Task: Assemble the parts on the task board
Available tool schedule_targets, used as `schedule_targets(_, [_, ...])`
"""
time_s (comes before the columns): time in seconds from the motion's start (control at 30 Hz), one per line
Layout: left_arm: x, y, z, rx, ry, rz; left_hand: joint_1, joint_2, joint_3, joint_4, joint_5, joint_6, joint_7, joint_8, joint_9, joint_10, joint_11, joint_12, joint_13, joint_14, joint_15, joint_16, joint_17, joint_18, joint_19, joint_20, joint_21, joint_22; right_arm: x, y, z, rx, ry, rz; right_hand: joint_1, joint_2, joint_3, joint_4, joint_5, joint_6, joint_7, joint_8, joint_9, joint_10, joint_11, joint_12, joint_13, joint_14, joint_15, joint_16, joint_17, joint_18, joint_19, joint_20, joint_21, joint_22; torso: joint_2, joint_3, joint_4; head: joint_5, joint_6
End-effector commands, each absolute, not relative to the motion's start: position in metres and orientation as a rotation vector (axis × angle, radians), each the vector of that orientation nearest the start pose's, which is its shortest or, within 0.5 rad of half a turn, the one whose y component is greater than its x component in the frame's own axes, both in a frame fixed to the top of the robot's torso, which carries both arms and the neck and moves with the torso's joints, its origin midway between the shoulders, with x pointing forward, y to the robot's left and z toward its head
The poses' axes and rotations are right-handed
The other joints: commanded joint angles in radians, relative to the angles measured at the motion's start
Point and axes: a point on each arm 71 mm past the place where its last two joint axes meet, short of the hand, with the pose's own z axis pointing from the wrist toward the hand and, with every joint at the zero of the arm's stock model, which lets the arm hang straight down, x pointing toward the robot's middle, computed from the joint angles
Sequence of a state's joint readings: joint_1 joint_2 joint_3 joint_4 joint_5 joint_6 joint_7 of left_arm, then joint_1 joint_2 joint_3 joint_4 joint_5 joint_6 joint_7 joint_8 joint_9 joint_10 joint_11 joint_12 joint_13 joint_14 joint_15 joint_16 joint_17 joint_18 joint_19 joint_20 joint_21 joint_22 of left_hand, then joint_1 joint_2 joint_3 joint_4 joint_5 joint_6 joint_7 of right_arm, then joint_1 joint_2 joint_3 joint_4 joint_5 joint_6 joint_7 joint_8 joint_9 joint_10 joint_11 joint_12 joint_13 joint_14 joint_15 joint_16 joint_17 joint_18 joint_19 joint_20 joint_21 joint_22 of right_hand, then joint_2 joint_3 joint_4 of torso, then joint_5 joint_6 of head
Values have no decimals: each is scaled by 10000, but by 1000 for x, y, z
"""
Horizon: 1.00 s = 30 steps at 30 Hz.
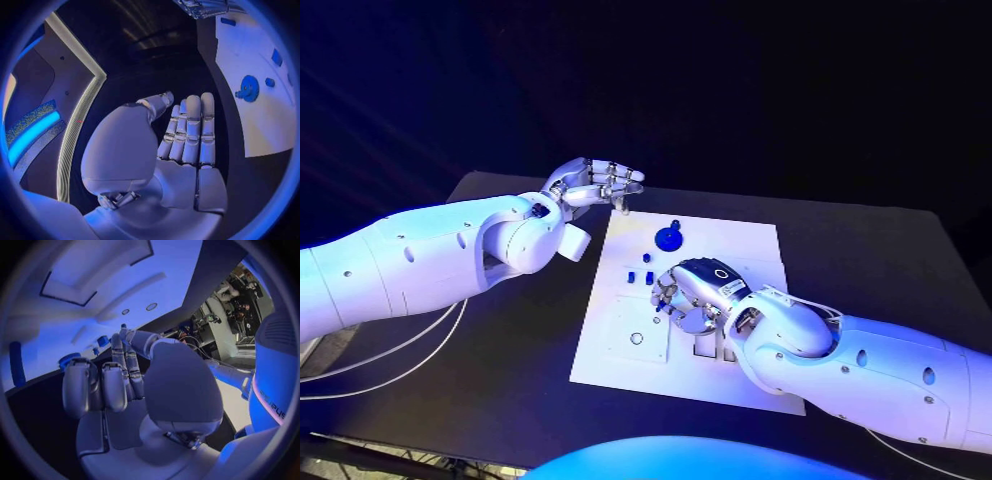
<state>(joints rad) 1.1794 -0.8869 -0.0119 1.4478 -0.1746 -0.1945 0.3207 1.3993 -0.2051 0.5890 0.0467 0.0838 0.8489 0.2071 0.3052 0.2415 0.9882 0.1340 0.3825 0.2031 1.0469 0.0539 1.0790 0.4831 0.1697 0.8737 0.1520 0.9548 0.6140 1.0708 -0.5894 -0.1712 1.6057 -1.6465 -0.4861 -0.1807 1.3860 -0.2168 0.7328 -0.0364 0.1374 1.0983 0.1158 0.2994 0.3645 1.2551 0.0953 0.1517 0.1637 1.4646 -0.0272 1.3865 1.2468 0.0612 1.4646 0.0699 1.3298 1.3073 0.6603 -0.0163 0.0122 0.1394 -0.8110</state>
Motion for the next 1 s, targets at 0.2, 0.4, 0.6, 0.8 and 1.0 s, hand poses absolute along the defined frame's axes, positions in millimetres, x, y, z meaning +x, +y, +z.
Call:
schedule_targets(0.2, [499,244,-183,-9782,15220,-14774,44,45,-64,-24,31,-56,12,-21,-11,-81,12,48,17,-55,40,-42,-12,145,44,2,-55,-14,393,-53,-262,-4110,16420,8879,7,113,-15,-10,52,58,19,36,12,578,-514,-1,-5,434,-67,-39,-12,-100,146,-23,-45,1657,-7,9,-6,59,-88])
schedule_targets(0.4, [499,244,-184,-9789,15223,-14761,44,45,-64,-24,31,-56,12,-21,-11,-81,12,48,17,-55,40,-42,-12,145,44,2,-55,-14,392,-52,-263,-4138,16468,8892,-14,118,-11,-16,45,55,24,33,15,579,-511,-11,-2,434,-64,-41,-15,-99,142,-21,-54,1656,-5,11,-17,71,-90])
schedule_targets(0.6, [499,245,-184,-9798,15247,-14757,44,45,-64,-24,31,-56,12,-21,-11,-81,12,48,17,-55,40,-42,-12,145,44,2,-55,-14,391,-52,-264,-4161,16518,8890,-14,118,-11,-16,45,55,24,33,15,579,-511,-11,-2,434,-64,-41,-15,-99,142,-21,-54,1656,-2,14,-8,86,-114])
schedule_targets(0.8, [500,246,-184,-9813,15239,-14719,44,45,-64,-24,31,-56,12,-21,-11,-81,12,48,17,-55,40,-42,-12,145,44,2,-55,-14,390,-52,-264,-4160,16529,8892,-14,118,-11,-16,45,55,24,33,15,579,-511,-11,-2,434,-64,-41,-15,-99,142,-21,-54,1656,0,15,-14,94,-110])
schedule_targets(1.0, [500,246,-184,-9821,15236,-14700,44,45,-64,-24,31,-56,12,-21,-11,-81,12,48,17,-55,40,-42,-12,145,44,2,-55,-14,391,-53,-264,-4145,16536,8868,-14,118,-11,-16,45,55,24,33,15,579,-511,-11,-2,434,-64,-41,-15,-99,142,-21,-54,1656,-6,13,-11,87,-100])
